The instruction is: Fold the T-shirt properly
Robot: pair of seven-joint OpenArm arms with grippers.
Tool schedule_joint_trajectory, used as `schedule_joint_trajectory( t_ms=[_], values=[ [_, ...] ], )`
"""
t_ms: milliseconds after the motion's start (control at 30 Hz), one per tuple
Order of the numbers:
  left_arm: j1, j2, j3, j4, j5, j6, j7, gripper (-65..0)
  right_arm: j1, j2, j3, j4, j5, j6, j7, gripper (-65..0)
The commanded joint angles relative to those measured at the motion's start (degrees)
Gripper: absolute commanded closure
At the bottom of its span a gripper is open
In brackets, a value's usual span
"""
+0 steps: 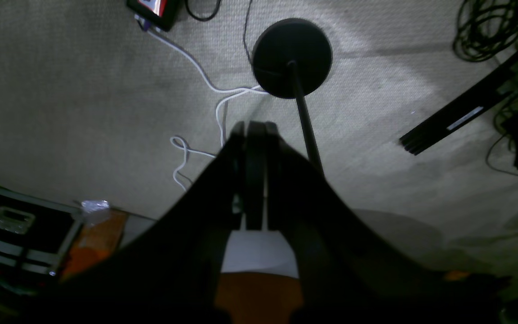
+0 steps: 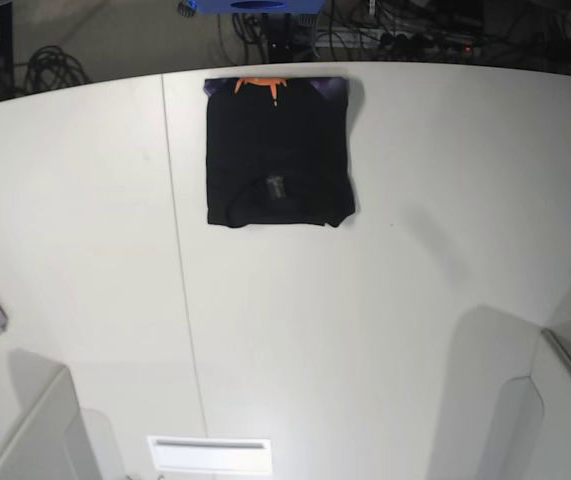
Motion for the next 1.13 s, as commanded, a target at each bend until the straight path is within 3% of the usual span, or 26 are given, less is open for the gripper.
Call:
schedule_joint_trajectory(
  t_ms=[0, 167, 267, 333, 400, 467, 567, 667, 1100],
  values=[
    [-1.2, -0.5, 0.0, -2.5, 2.2, -0.8, -0.7, 0.0, -0.5, -1.1, 0.0, -3.4, 0.2, -0.4, 2.1, 0.0],
    [-7.7, -0.5, 0.0, -8.6, 10.5, -0.8, -0.5, 0.0, 3.7, -8.2, 0.0, -27.4, 7.8, -0.4, 21.2, 0.0],
    [-9.1, -0.5, 0.0, -8.7, 13.8, 3.6, -0.5, 0.0, 5.3, -10.7, 0.0, -37.6, 11.8, -0.3, 32.4, 0.0],
    [-9.8, -0.4, 0.0, -8.8, 16.1, 5.9, -0.4, 0.0, 5.4, -10.9, 0.0, -39.8, 14.5, 0.1, 36.3, 0.0],
    [-10.5, -0.3, 0.0, -8.9, 17.3, 6.9, -0.3, 0.0, 5.8, -10.8, 0.0, -40.4, 18.2, 3.4, 37.4, 0.0],
    [-10.7, 0.1, -0.1, -8.9, 17.5, 7.6, 1.3, 0.0, 6.9, -10.6, 1.3, -40.6, 24.5, 9.4, 37.1, 0.0],
    [-12.0, 0.9, 0.0, -8.9, 17.5, 9.9, 4.6, 0.0, 9.9, -10.3, 8.2, -44.0, 35.6, 23.9, 34.1, 0.0],
    [-12.5, 1.5, 0.0, -8.9, 17.8, 11.8, 5.4, 0.0, 13.3, -10.5, 13.1, -48.5, 40.0, 34.2, 30.6, 0.0],
    [-13.4, 1.6, 0.0, -8.8, 17.5, 12.0, 5.0, 0.0, 15.5, -11.9, 13.5, -50.5, 36.8, 34.7, 35.5, 0.0]
  ],
)
